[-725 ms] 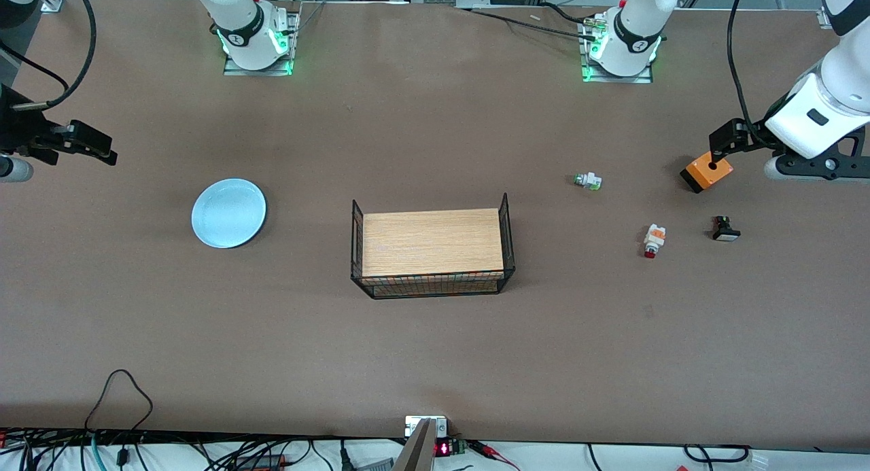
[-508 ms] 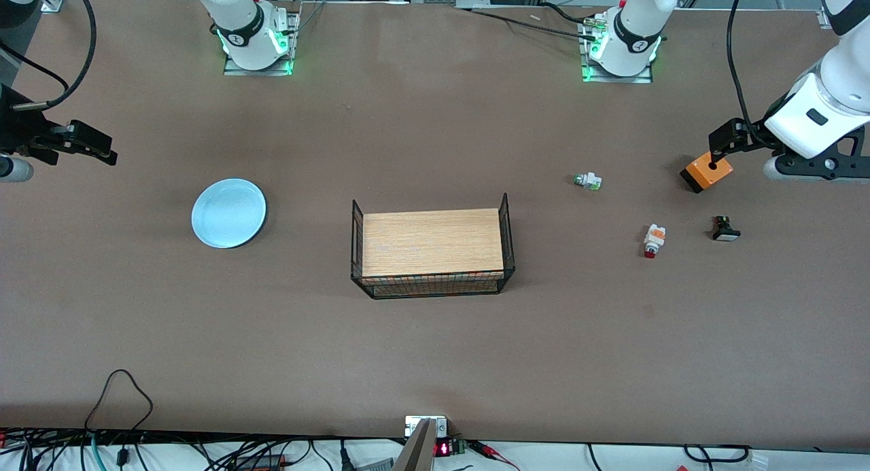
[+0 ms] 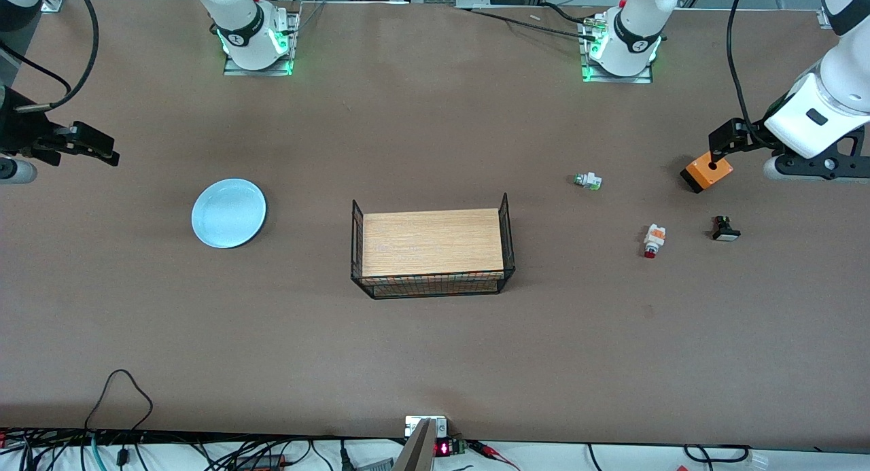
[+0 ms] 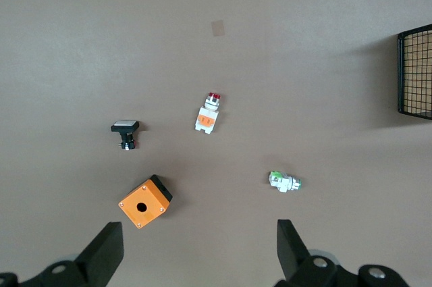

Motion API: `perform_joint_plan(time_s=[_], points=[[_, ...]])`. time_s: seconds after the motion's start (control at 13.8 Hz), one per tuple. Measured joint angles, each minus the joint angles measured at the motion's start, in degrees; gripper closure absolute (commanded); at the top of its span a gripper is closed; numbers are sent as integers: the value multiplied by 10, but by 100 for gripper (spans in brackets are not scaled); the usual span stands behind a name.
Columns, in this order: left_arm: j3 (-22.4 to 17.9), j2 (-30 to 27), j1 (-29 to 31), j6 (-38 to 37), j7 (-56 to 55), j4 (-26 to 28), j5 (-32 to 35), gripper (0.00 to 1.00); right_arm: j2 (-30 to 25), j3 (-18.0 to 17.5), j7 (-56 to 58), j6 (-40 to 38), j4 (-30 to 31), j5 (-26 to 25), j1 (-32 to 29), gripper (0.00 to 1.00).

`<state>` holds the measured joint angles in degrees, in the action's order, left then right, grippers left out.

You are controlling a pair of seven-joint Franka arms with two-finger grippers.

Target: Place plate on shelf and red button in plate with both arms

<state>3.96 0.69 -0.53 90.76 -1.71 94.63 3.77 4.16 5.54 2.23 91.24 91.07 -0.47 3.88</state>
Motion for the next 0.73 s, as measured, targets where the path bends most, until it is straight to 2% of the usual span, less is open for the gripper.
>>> perform_joint_plan(time_s=[0.36,0.73], points=[[0,0,0,0,0,0,0,0,71,0,0,50,5,0,0,0],[0,0,0,0,0,0,0,0,152,3,-2,69,9,0,-4,0]])
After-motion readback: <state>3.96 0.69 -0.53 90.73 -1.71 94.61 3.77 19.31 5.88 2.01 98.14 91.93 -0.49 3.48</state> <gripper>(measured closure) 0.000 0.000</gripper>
